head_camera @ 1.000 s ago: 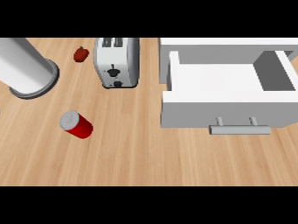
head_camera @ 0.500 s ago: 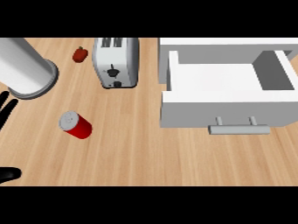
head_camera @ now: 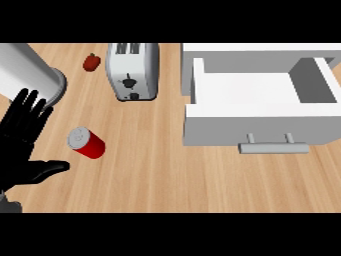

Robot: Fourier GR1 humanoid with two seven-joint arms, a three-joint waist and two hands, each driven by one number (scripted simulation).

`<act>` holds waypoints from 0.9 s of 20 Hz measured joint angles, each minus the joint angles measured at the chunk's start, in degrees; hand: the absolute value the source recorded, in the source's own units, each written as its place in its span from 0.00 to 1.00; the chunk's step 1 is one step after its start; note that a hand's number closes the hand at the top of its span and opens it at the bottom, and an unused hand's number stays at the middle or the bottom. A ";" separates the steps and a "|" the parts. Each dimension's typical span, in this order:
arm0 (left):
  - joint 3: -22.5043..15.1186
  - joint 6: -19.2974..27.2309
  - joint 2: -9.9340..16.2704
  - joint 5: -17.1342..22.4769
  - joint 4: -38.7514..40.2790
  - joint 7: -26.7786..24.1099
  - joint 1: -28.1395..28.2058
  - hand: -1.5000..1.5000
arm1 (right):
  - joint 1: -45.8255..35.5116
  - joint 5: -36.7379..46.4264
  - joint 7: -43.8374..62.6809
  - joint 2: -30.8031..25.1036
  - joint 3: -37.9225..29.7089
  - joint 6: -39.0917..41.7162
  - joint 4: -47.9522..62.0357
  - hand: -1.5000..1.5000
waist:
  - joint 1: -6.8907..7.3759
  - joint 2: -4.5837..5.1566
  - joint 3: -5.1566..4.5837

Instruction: Pick up the can, place it into the drawer and close the drawer

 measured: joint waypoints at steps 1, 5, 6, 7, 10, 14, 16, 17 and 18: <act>-0.33 -0.24 -0.31 -0.32 -0.06 -0.66 0.90 0.00 | -0.56 -0.39 0.98 -0.22 -0.39 -0.20 -0.28 0.00 | 0.07 0.00 0.02; -0.94 -0.43 -0.87 -2.56 4.07 -4.48 1.06 0.00 | 0.70 -1.20 1.24 1.07 -1.65 1.80 -1.54 0.00 | 0.05 -0.02 0.01; -0.79 -0.71 -0.95 -3.02 6.15 -6.28 0.81 0.00 | 0.39 -1.24 1.56 0.96 -1.96 1.84 -1.69 0.00 | 0.05 -0.01 0.01; -1.33 -0.30 -1.43 -3.99 7.01 -7.19 0.84 0.00 | 0.78 -1.62 1.05 1.04 -2.70 2.71 -1.31 0.00 | 0.04 -0.01 0.00; -1.41 -0.29 -1.62 -4.94 10.14 -9.40 0.94 0.00 | 0.40 -1.77 1.87 1.18 -3.73 3.39 -1.30 0.00 | 0.08 -0.01 0.00; -0.33 -0.62 -1.65 -6.27 17.00 -15.73 0.52 0.00 | 0.72 -2.07 1.19 1.92 -4.87 5.26 -0.42 0.00 | 0.04 0.00 0.00; 0.05 -0.34 -1.61 -6.93 19.81 -18.09 0.10 0.00 | -0.26 -2.04 2.03 2.00 -5.00 4.93 -0.41 0.00 | 0.07 0.01 0.02; 0.46 -0.19 -1.42 -7.14 21.52 -19.31 -0.40 0.00 | -0.36 -2.28 2.04 1.73 -5.45 5.46 -0.11 0.00 | 0.07 0.01 0.00; 1.10 -0.13 -1.15 -7.14 23.82 -20.54 -1.27 0.00 | 0.53 -2.84 2.24 2.12 -5.79 5.98 -1.15 0.00 | -0.02 0.02 0.00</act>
